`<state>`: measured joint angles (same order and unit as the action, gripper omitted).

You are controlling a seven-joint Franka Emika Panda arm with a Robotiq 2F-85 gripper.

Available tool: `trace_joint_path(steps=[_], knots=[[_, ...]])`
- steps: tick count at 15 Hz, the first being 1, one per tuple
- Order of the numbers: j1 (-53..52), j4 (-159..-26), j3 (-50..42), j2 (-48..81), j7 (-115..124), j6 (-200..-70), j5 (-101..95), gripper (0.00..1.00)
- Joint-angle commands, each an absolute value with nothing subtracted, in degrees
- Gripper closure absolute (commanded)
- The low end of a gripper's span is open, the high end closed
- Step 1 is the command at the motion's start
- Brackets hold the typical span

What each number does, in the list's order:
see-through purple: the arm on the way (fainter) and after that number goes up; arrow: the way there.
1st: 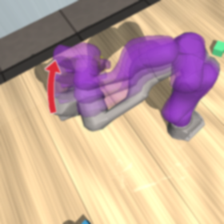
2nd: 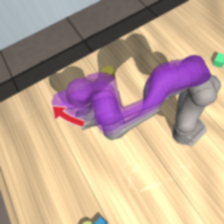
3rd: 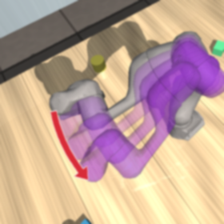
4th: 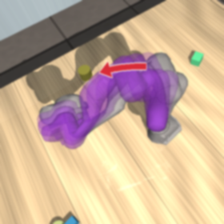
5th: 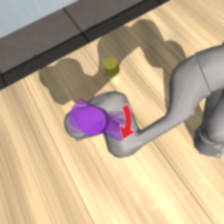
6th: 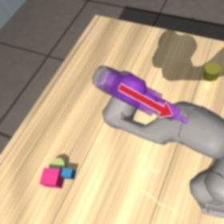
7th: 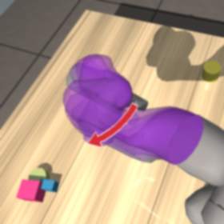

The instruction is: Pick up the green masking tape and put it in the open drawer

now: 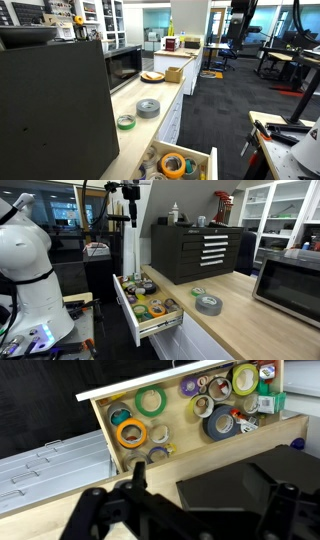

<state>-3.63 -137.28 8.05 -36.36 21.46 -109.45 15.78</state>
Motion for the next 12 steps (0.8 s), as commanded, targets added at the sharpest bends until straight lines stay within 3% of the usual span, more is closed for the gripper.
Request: trace_joint_path(steps=[1, 12], knots=[[-3.2, -137.2, 8.3, -36.4, 21.3, -109.3, 16.0, 0.0], [-3.3, -138.1, 9.3, -36.7, 20.8, -109.4, 14.8, 0.0]])
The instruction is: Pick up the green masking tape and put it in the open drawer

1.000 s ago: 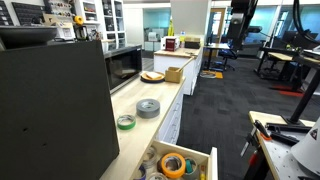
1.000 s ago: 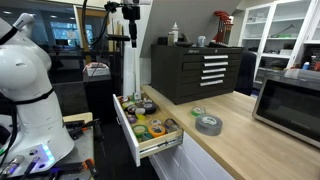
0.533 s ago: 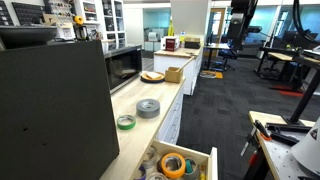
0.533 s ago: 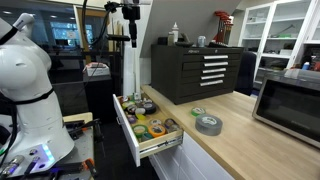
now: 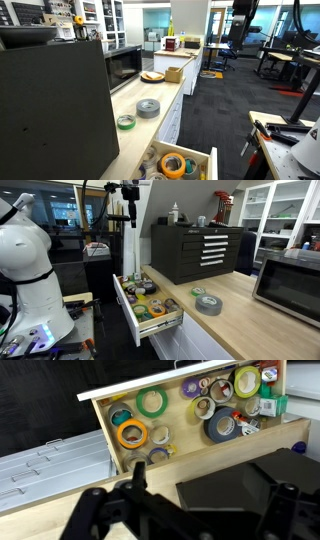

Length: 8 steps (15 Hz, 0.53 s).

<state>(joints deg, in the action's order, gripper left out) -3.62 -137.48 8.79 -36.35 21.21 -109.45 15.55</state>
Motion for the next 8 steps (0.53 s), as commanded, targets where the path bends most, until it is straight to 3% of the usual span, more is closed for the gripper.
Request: trace_joint_path(steps=[1, 8], knots=[[-3.2, -138.4, 9.3, -36.6, 20.5, -109.7, 14.4, 0.0], [-3.0, -139.9, 8.9, -34.9, 16.9, -112.2, 11.1, 0.0]])
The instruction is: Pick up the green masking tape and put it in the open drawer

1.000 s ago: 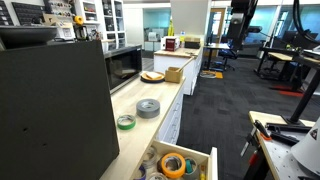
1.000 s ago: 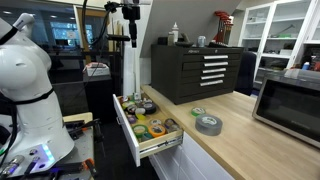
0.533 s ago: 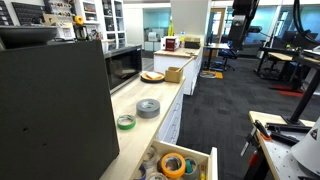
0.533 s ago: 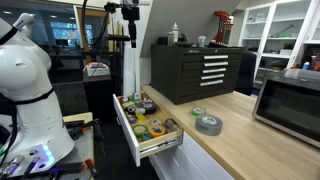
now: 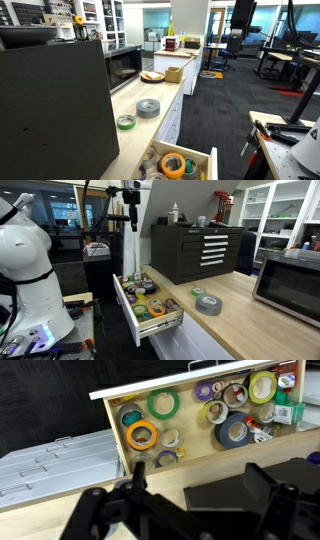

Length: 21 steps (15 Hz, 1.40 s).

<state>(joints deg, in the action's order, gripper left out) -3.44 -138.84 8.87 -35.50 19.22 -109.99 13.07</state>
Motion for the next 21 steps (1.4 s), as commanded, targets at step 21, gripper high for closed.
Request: trace_joint_path(steps=[21], knots=[[-3.3, -139.4, 5.4, -18.6, 6.4, -128.3, 3.2, 0.0]])
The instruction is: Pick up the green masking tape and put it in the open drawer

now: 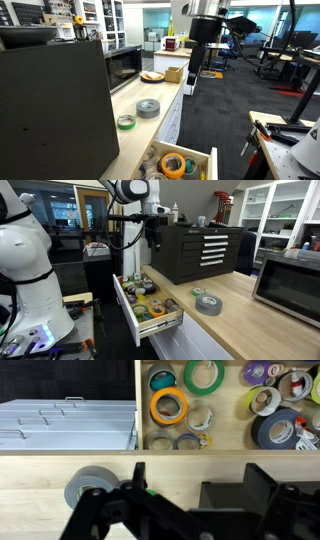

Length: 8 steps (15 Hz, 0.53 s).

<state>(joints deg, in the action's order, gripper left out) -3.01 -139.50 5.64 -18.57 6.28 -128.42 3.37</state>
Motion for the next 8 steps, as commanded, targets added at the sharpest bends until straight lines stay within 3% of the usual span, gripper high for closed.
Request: trace_joint_path(steps=[1, 8], knots=[[-3.3, -139.4, 5.4, -18.6, 6.4, -128.3, 3.2, 0.0], [-3.1, -139.0, 4.9, -17.2, 5.3, -130.3, 3.2, 0.0]])
